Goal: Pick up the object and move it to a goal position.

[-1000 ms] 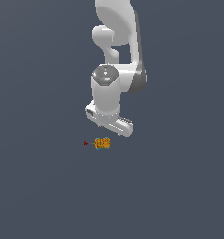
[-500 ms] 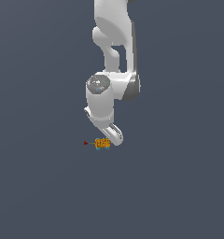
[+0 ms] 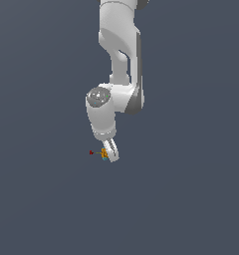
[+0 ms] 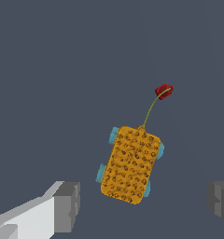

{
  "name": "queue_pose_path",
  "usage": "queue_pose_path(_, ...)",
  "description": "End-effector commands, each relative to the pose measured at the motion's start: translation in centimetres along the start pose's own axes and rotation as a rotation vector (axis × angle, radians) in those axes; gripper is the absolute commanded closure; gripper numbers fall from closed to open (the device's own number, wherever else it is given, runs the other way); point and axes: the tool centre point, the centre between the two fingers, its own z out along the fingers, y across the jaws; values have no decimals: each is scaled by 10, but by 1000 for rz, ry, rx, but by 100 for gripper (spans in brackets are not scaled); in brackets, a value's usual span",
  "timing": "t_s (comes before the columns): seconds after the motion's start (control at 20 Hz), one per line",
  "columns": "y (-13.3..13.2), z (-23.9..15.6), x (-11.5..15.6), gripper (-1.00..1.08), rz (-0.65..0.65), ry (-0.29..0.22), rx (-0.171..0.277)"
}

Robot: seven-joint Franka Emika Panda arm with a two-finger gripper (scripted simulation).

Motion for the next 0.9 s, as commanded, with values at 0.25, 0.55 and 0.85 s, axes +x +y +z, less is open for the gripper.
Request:
queue_pose_path(0.25, 6, 15, 14, -92, 201, 11, 5)
queue_pose_path(0.55, 9, 21, 21, -92, 292, 18, 7)
queue_pose_path(0.85, 10, 23, 23, -92, 322, 20, 8)
